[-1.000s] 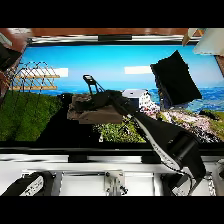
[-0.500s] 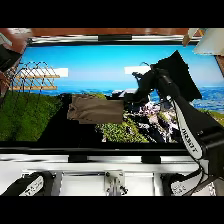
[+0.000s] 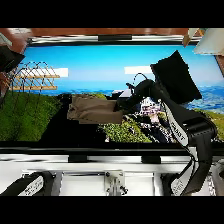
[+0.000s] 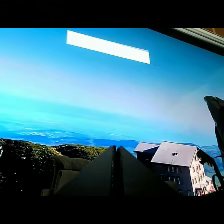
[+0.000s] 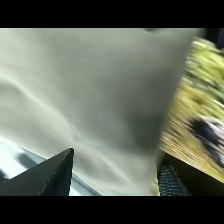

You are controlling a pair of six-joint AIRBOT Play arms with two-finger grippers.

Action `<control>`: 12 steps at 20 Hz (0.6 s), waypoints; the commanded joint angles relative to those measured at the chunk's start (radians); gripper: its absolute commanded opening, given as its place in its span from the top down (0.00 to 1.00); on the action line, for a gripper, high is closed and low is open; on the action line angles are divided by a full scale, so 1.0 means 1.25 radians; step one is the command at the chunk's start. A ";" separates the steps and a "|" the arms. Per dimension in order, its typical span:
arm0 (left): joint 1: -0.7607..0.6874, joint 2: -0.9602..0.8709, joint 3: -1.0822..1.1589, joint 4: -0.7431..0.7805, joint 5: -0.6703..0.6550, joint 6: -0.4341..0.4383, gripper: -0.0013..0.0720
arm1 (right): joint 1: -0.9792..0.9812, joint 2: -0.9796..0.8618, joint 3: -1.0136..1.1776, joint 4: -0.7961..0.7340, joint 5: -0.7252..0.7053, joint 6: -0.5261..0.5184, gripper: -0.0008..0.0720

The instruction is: Fold the shirts.

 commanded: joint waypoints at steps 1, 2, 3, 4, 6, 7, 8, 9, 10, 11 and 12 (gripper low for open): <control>0.000 -0.007 0.000 -0.002 0.000 0.000 0.93 | 0.009 -0.019 -0.002 0.026 0.028 -0.007 0.43; 0.000 -0.008 0.000 -0.002 0.000 0.000 0.93 | 0.009 -0.019 0.000 0.026 0.021 -0.008 0.71; 0.000 -0.008 0.000 -0.002 0.000 0.000 0.93 | 0.009 -0.019 0.009 0.025 0.004 -0.020 0.88; 0.000 -0.007 0.000 -0.002 0.000 0.000 0.93 | 0.009 -0.018 0.031 0.025 -0.024 -0.057 0.89; 0.000 -0.007 0.000 -0.002 0.000 0.000 0.93 | 0.002 -0.018 0.110 0.025 -0.096 -0.112 0.89; 0.000 -0.007 0.000 -0.002 0.000 0.000 0.94 | -0.005 -0.018 0.161 0.025 -0.120 -0.112 0.89; 0.000 -0.008 0.000 -0.002 0.000 0.000 0.94 | -0.017 -0.018 0.222 0.030 -0.139 -0.111 0.89; 0.000 -0.007 0.000 -0.002 0.000 0.000 0.93 | -0.033 -0.018 0.287 0.033 -0.147 -0.101 0.89; 0.000 -0.007 0.000 -0.002 0.000 0.000 0.93 | -0.049 -0.018 0.347 0.034 -0.146 -0.085 0.89; 0.000 -0.008 0.000 -0.002 0.000 0.000 0.94 | -0.069 -0.018 0.410 0.039 -0.142 -0.067 0.89; 0.000 -0.007 0.000 -0.002 0.000 0.000 0.93 | -0.089 -0.018 0.462 0.045 -0.136 -0.051 0.89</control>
